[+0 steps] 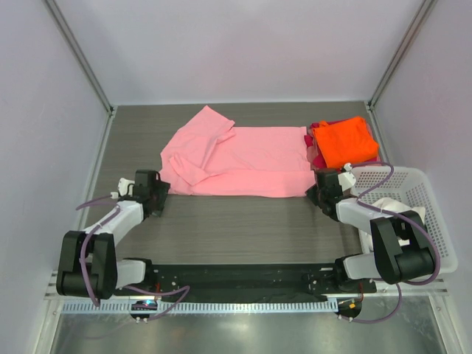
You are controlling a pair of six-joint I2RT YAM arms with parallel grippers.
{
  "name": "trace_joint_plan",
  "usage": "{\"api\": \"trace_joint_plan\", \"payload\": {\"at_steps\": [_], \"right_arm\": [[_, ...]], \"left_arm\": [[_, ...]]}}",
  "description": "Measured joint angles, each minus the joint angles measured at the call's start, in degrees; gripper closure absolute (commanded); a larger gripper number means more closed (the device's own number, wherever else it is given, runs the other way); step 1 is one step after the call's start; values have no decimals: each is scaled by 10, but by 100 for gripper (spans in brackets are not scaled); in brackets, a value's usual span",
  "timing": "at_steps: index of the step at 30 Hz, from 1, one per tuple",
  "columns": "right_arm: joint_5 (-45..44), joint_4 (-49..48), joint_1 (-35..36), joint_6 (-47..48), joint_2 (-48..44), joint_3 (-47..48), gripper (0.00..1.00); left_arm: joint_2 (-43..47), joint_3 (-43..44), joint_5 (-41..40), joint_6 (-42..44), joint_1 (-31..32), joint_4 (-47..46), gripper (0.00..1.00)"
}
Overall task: Fold and stack the t-shirts
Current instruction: Fold the tshirt
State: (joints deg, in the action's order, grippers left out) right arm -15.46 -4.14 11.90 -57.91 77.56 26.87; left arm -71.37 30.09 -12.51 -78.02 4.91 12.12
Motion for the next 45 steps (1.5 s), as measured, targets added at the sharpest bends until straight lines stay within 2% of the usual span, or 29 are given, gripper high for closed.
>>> {"api": "trace_joint_plan", "payload": {"at_steps": [3, 4, 6, 7, 8, 10, 17, 24, 28, 31, 33, 38, 45], "right_arm": [[-8, 7, -1, 0, -1, 3, 99], [-11, 12, -1, 0, -1, 4, 99], [-16, 19, -1, 0, -1, 6, 99], [-18, 21, -1, 1, -1, 7, 99], [-20, 24, -1, 1, -1, 8, 99], [-22, 29, -1, 2, -1, 11, 99], [-46, 79, -1, 16, -12, 43, 99], [-58, 130, -1, 33, -50, 94, 99], [-59, 193, -1, 45, -20, 220, 99], [-60, 202, -1, 53, -14, 307, 99], [-61, 202, -1, 54, -27, 333, 99], [-58, 212, -1, 53, -79, 287, 99], [-23, 241, 0, 33, -144, 73, 99]], "left_arm": [[-24, 0, -22, -6, 0, -39, 36], [-33, 0, -30, -9, 0, -54, 46], [-55, 0, -49, -13, 0, -85, 59], [-69, 1, -56, -16, 0, -99, 77], [-80, 4, -60, -18, -1, -110, 87], [-105, 10, -67, -18, -3, -123, 100], [-100, 23, -79, -14, -18, -94, 100], [20, 52, -100, 0, -19, -5, 100], [22, 159, -101, 10, -19, 72, 100], [25, 243, -103, 18, -20, 107, 100], [42, 267, -105, 23, -21, 117, 100], [113, 233, -111, 25, -21, 164, 100], [236, 24, -102, 20, -22, 218, 100]]}}
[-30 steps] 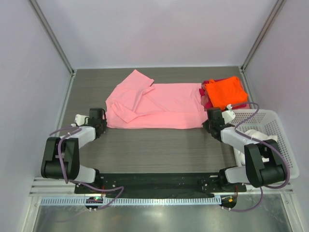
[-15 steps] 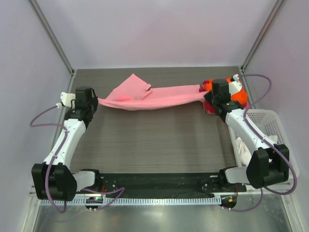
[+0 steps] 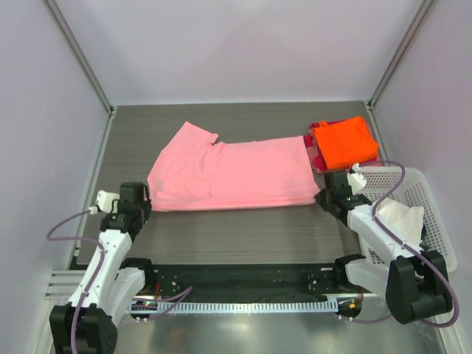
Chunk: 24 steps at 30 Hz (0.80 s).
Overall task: Fold and stack the t-shirts
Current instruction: Fold the tshirt
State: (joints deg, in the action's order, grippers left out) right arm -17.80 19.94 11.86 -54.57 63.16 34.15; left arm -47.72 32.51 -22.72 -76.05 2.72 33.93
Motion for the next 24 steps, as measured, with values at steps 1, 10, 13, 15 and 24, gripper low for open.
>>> {"api": "trace_joint_plan", "payload": {"at_steps": [1, 10, 13, 15, 24], "right_arm": [[4, 10, 0, -2, -10, -23, 99], [27, 27, 0, -9, -108, -89, 60], [26, 30, 0, 3, -111, -88, 55], [24, 38, 0, 13, -111, -80, 55], [22, 43, 1, 119, -36, 82, 53]], "left_arm": [[17, -24, 2, 0, 0, 9, 100], [160, -121, 7, 8, -2, 48, 25], [180, -99, 4, 27, -2, 75, 13], [180, -68, 0, 46, -2, 91, 5], [103, 86, 27, 186, -2, 48, 0]]}}
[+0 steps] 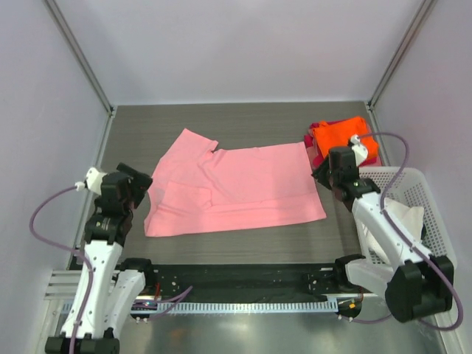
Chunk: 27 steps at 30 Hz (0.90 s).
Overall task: Fold and stack the t-shirts
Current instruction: Fold the tshirt
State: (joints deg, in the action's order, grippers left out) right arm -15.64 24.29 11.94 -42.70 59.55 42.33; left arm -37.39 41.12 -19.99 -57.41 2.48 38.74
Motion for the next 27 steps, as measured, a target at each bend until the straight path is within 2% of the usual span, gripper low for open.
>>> {"api": "trace_joint_plan", "payload": {"at_steps": [6, 15, 20, 27], "right_arm": [[33, -15, 1, 81, 179, 162, 51], [15, -5, 1, 142, 433, 339, 51], [-5, 9, 0, 154, 542, 439, 50], [-20, 17, -10, 157, 620, 523, 50]], "left_arm": [[-179, 17, 85, 56, 0, -149, 0], [-531, 216, 179, 94, 0, -263, 0], [-681, 332, 209, 109, 0, -276, 0], [-810, 484, 213, 126, 0, -237, 0]]}}
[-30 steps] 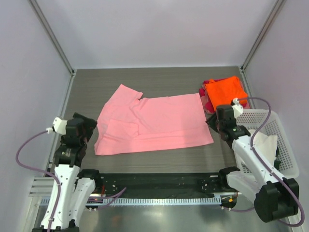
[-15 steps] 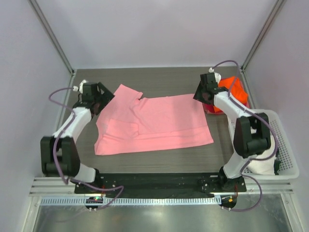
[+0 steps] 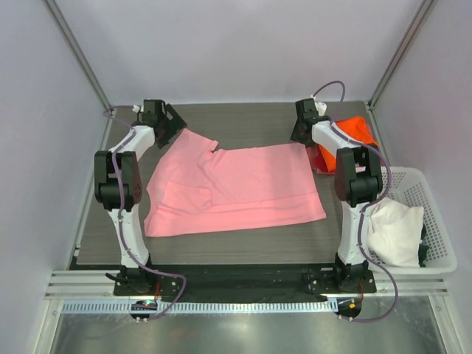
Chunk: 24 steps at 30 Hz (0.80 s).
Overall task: Fold and stack the t-shirts
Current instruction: Fold the tshirt
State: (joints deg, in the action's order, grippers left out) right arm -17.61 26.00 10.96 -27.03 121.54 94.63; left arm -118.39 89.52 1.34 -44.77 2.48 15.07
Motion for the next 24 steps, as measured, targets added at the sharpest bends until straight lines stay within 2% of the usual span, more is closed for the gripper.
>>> {"api": "trace_joint_plan", "payload": {"at_steps": [4, 12, 16, 19, 24], "right_arm": [[-6, 2, -7, 0, 28, 23, 50], [7, 2, -11, -1, 76, 56, 59], [11, 0, -10, -1, 77, 57, 70], [12, -1, -10, 0, 77, 57, 87], [12, -1, -10, 0, 77, 57, 96]], "left_arm": [[-45, 82, -3, 17, 0, 31, 0], [-72, 122, -33, 59, 0, 75, 0], [-92, 137, -40, 76, 0, 96, 2], [-111, 155, -42, 83, 0, 105, 6], [-135, 181, -43, 92, 0, 118, 12]]}}
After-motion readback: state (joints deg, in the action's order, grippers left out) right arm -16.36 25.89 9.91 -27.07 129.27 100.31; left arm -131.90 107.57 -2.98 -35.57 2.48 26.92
